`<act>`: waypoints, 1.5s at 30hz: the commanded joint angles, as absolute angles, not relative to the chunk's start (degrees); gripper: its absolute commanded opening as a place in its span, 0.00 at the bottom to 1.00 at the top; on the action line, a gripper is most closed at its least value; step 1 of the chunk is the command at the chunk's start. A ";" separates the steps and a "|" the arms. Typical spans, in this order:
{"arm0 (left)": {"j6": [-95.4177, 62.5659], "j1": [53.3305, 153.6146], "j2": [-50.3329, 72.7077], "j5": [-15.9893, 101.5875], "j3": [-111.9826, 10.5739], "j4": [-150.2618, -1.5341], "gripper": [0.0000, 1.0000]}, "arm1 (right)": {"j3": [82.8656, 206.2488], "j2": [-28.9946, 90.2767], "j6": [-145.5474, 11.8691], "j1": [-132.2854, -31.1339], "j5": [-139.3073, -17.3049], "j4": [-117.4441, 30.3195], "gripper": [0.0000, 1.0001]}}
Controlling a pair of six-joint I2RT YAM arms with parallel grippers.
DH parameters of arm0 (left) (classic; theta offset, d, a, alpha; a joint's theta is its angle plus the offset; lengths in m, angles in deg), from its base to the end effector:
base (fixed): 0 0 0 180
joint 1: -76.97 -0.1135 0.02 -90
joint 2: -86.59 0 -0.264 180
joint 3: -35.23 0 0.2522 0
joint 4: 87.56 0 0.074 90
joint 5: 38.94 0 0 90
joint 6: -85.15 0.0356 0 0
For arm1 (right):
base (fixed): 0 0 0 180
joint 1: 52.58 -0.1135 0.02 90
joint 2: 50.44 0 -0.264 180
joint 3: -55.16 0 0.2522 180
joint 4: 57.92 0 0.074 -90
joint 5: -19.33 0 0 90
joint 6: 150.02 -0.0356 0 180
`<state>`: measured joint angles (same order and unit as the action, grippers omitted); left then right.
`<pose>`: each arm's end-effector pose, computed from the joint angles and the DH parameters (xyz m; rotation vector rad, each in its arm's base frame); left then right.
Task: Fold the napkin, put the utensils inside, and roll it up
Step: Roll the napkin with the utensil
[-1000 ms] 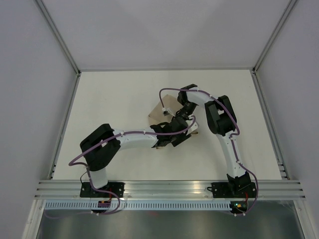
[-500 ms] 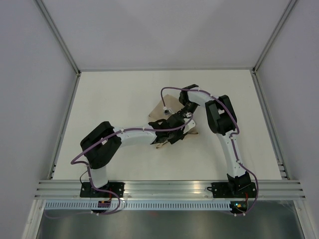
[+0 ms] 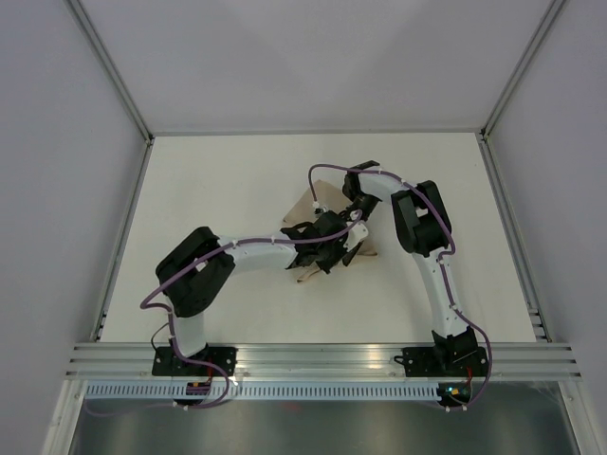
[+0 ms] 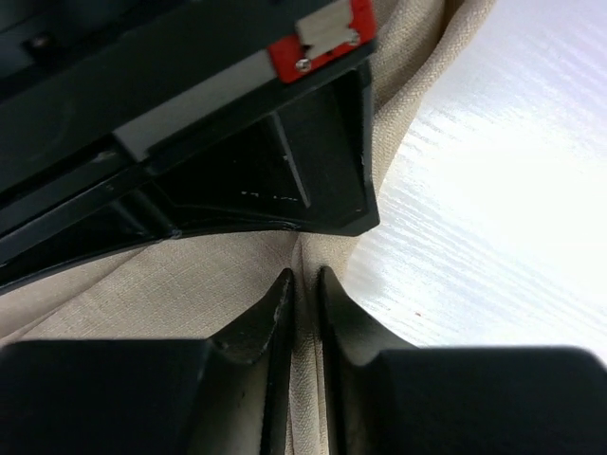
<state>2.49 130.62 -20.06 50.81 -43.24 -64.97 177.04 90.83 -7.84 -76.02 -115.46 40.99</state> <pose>0.2294 -0.3120 0.1624 1.2656 2.1452 -0.3540 0.3724 0.1888 0.1075 1.3853 -2.2273 -1.2047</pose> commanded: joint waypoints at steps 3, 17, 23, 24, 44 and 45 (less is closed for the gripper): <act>-3.17 125.41 -21.51 38.68 -43.93 -64.21 0.15 | 175.89 93.52 -6.15 -75.79 -112.24 37.67 0.06; -11.70 116.70 -28.10 15.48 -44.54 -63.25 0.02 | 174.48 88.96 -11.06 -75.08 -115.31 32.84 0.30; -14.25 114.07 -32.57 8.35 -45.07 -63.16 0.02 | 172.47 82.90 -14.40 -73.33 -116.55 26.70 0.41; -14.86 113.71 -33.11 6.61 -45.16 -63.07 0.02 | 171.68 81.67 -16.58 -72.89 -116.28 24.86 0.45; -16.54 111.60 -36.89 2.46 -45.33 -62.55 0.02 | 169.02 75.85 -26.54 -68.93 -111.53 10.68 0.62; -16.45 111.69 -36.81 2.54 -45.33 -62.63 0.02 | 169.64 76.56 -26.54 -68.93 -112.14 11.47 0.62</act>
